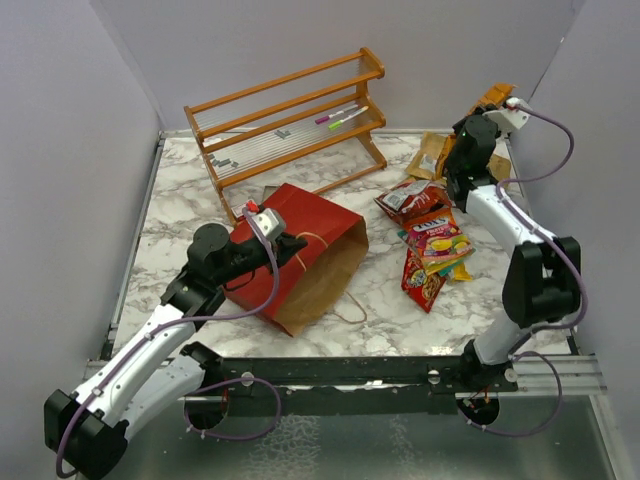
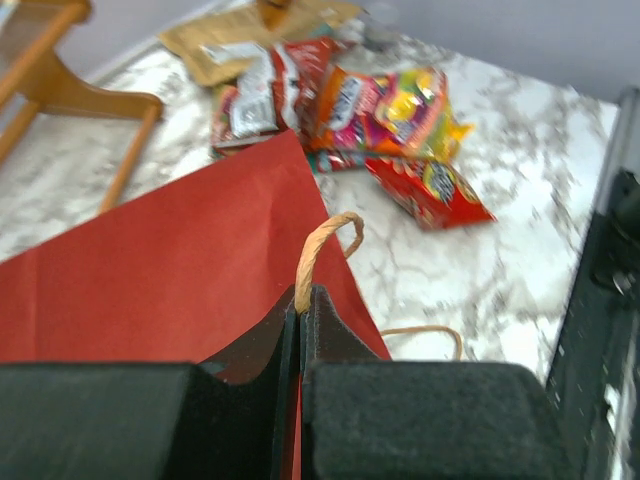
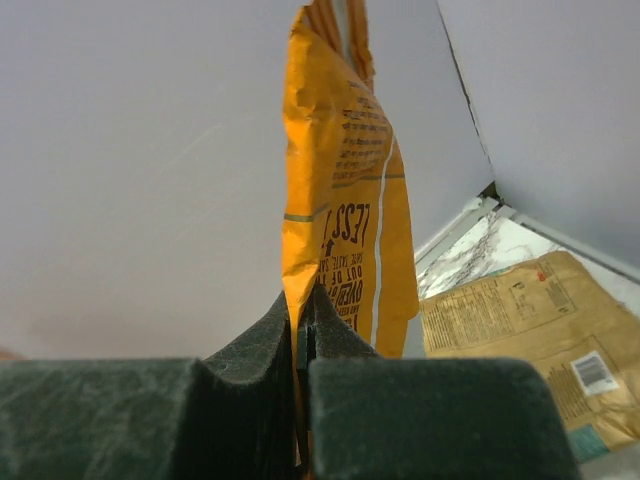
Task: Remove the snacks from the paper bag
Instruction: Place the snack at the center of the board.
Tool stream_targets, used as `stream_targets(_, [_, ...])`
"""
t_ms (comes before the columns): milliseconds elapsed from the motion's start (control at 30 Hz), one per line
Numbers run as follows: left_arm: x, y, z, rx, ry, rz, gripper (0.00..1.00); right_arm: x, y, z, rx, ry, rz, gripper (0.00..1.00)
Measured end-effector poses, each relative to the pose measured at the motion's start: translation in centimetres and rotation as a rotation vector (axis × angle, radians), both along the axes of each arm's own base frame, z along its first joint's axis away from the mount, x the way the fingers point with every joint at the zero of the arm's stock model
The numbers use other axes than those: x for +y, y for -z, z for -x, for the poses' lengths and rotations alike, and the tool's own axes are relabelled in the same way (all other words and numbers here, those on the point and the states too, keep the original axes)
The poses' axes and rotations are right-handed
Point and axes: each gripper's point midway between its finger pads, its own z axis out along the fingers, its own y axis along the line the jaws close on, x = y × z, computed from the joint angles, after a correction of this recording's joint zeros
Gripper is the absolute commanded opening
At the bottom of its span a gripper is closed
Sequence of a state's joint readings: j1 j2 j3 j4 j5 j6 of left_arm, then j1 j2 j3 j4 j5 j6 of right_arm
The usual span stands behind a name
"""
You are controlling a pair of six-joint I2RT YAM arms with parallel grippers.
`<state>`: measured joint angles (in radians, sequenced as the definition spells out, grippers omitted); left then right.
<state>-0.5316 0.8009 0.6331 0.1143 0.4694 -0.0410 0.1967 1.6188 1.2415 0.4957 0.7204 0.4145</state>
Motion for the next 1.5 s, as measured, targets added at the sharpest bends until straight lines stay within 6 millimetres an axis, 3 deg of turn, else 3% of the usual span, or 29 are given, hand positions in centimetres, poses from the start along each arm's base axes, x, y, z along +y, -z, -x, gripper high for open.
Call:
stream_targets(233, [1.3,3.1,3.4,0.012,0.055,-0.056,0.0,-3.6,5.1,-5.7,-0.036,0.004,-0.129,0.01])
stream_targets(333, [2.5,2.3,3.5,-0.028,-0.007,-0.042,0.0,-3.9,6.7,-7.0,-0.057,-0.013,-0.166,0.01])
stream_targets(500, [5.0,-0.5,2.6,-0.124,-0.167,0.005,0.0,-4.7,8.8,-8.4,-0.102,-0.037,-0.239,0.01])
stream_targets(667, [6.4,-1.8,1.2,-0.144,-0.276,0.0,0.0,-6.0,10.7,-7.9,-0.135,-0.037,-0.284,0.01])
stream_targets(833, [7.8,-2.6,0.0,-0.164,-0.372,-0.029,0.0,-7.1,14.2,-6.4,-0.093,-0.01,-0.305,0.01])
stream_targets(1100, [10.5,-3.5,-0.2,-0.205,-0.506,-0.037,0.0,-7.0,18.0,-4.6,-0.042,-0.005,-0.334,0.02])
stream_targets(1333, [12.0,-1.7,1.8,-0.208,-0.535,0.018,0.0,-6.0,18.9,-4.5,-0.012,-0.055,-0.339,0.05])
stream_targets(1500, [11.4,-0.7,1.3,-0.168,-0.528,0.027,0.0,-5.6,18.8,-4.7,-0.009,-0.082,-0.33,0.07])
